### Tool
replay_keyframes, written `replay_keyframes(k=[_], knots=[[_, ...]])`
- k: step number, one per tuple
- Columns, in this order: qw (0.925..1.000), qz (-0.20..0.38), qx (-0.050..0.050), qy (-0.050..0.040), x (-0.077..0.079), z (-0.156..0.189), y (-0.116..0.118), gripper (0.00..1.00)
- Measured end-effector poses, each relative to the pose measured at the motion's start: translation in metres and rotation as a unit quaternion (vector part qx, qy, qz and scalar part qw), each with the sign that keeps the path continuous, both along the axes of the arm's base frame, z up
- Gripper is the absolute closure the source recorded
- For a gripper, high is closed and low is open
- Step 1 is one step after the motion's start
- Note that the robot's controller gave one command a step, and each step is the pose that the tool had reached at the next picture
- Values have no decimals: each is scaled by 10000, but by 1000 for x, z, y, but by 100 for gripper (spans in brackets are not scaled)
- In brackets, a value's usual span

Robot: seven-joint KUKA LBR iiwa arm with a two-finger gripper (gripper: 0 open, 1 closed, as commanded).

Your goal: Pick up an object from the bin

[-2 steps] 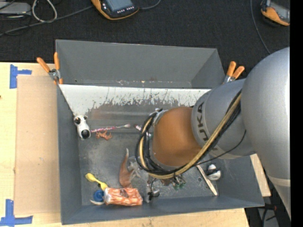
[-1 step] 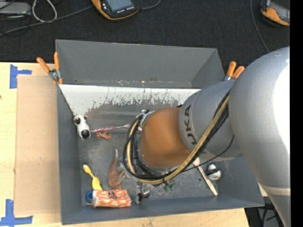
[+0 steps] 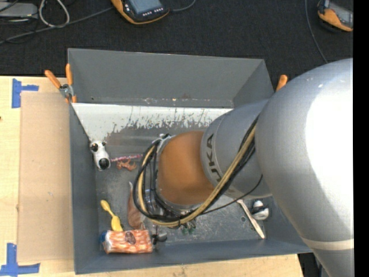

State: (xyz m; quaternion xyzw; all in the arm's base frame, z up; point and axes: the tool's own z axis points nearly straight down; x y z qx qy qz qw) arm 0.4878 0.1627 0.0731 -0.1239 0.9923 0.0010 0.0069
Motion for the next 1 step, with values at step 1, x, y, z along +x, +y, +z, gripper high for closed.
replay_keyframes(k=[1], knots=[[9969,788,-3,-31,1,3,13,0]])
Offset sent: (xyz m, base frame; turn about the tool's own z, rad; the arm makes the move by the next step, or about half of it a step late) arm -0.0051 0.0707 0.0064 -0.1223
